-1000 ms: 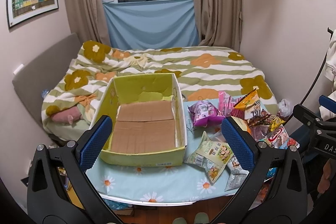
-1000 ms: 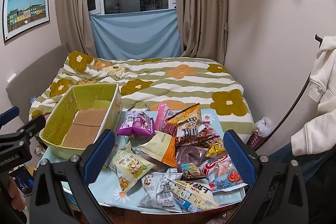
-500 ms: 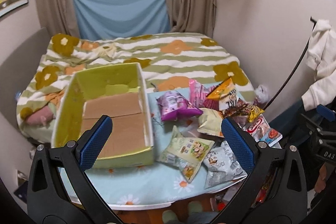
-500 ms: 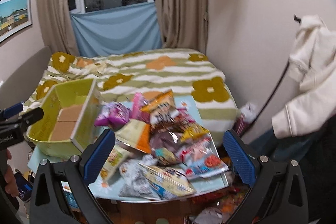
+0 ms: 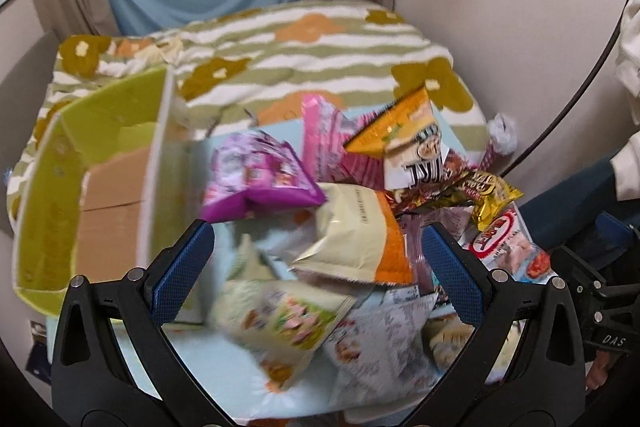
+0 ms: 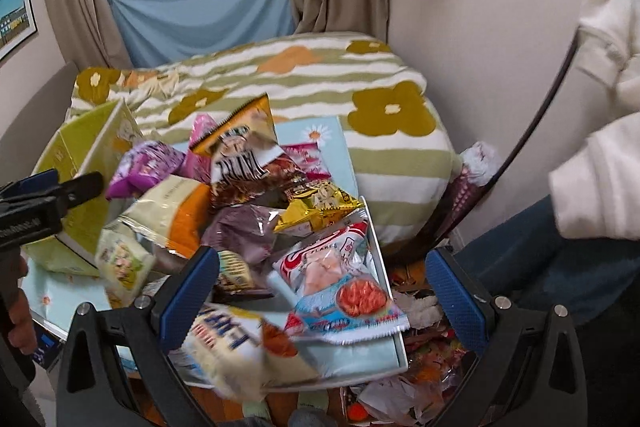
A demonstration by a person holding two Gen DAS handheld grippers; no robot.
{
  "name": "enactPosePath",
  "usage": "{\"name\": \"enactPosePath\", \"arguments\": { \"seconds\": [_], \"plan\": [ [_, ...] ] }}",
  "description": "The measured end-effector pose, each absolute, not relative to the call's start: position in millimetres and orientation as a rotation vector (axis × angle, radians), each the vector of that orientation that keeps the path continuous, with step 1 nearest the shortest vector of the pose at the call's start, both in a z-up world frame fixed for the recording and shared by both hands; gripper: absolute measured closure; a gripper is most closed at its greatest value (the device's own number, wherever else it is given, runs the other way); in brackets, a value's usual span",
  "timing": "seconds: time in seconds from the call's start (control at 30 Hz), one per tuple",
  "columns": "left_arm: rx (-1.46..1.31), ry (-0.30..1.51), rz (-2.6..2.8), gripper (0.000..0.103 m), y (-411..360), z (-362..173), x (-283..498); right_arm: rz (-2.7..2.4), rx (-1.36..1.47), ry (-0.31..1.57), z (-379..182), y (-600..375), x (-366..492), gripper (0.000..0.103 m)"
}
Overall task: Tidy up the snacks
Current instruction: 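Grasp the cream-orange bag with left gripper while right grasps gold Pillows bag, then carry cream-orange bag with left gripper while right carries gold bag over box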
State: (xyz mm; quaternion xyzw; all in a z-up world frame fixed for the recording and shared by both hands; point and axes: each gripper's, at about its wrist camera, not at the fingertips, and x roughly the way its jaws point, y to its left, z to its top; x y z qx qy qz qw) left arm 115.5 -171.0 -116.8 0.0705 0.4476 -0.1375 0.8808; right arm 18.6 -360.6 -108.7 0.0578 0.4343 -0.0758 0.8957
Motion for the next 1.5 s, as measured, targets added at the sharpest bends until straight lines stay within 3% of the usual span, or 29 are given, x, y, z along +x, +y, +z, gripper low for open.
{"name": "enactPosePath", "arguments": {
  "seconds": [0.53, 0.73, 0.87, 0.93, 1.23, 1.5],
  "plan": [
    [0.212, 1.105, -0.226, 0.001, -210.2, -192.7, 154.8, -0.019, 0.095, 0.993, -162.6, -391.2, 102.7, 0.0],
    [0.212, 1.149, -0.237, 0.013, -215.4, -207.2, 160.4, 0.013, 0.091, 1.033, -176.1, -393.9, 123.2, 0.0],
    [0.198, 1.172, -0.263, 0.03, -217.7, -209.1, 161.2, 0.02, 0.085, 1.065, -184.2, -396.4, 135.4, 0.0],
    [0.215, 1.172, -0.259, 0.031, -220.3, -209.5, 160.4, 0.023, 0.081, 1.086, -188.5, -398.4, 142.0, 0.001],
    [0.215, 1.167, -0.256, 0.036, -217.8, -202.6, 157.1, 0.071, 0.095, 1.19, -210.3, -397.7, 156.6, 0.017],
    [0.201, 1.149, -0.261, 0.037, -210.0, -190.8, 152.2, 0.089, 0.117, 1.24, -219.0, -396.2, 161.4, 0.043]
  ]
}}
